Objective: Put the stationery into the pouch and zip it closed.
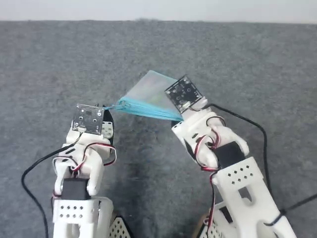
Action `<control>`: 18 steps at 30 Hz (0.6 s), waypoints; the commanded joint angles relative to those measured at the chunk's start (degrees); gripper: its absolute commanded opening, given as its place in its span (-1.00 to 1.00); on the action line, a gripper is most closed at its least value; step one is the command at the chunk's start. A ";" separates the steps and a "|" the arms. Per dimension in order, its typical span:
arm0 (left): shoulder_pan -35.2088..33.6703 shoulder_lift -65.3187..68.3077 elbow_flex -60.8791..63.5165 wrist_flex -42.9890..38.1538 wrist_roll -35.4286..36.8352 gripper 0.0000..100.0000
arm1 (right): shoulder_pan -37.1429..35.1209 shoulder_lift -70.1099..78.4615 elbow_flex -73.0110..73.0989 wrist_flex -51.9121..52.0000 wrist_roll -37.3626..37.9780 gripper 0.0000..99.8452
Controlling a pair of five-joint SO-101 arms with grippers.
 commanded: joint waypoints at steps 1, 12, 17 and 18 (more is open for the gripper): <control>-2.55 -1.58 -1.45 -2.46 0.79 -0.98 | 6.99 -1.01 -0.09 -0.66 3.16 -0.99; 2.02 -1.49 1.36 -3.34 0.53 -0.98 | 18.07 1.01 -0.70 -4.09 5.54 -0.99; 11.96 -1.58 3.56 -1.76 -1.23 -0.97 | 18.33 7.78 -2.81 -3.74 7.65 -0.99; 13.54 -1.76 3.65 -0.88 -1.23 -0.96 | 18.33 8.57 -3.25 -3.30 7.56 -0.99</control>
